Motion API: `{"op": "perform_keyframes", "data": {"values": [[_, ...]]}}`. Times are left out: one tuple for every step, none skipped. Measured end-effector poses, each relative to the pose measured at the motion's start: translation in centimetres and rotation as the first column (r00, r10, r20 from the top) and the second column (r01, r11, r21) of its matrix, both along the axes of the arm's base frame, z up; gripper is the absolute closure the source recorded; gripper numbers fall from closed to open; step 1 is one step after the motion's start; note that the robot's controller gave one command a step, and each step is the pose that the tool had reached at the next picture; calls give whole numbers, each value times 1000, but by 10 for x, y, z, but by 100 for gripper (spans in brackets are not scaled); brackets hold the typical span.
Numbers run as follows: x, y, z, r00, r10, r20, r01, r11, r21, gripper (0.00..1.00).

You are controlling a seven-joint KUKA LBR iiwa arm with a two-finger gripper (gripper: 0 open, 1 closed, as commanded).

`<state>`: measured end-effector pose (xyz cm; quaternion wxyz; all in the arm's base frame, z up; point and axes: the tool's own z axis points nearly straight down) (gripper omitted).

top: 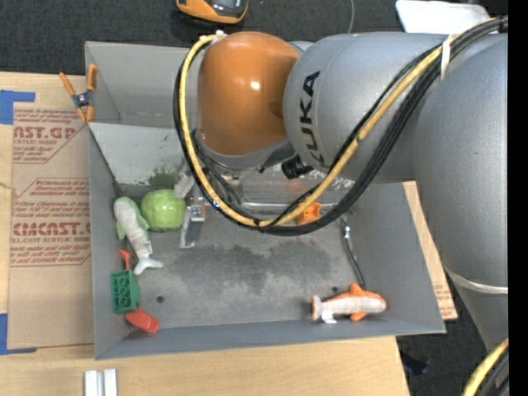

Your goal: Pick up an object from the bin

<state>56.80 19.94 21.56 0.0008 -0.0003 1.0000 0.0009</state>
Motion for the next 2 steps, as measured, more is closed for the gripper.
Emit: {"op": "perform_keyframes", "data": {"values": [[0,0,0,1000,0,0,0,1000,0,0],[2,19,-14,975,221,4,-221,975,-2,0]]}}
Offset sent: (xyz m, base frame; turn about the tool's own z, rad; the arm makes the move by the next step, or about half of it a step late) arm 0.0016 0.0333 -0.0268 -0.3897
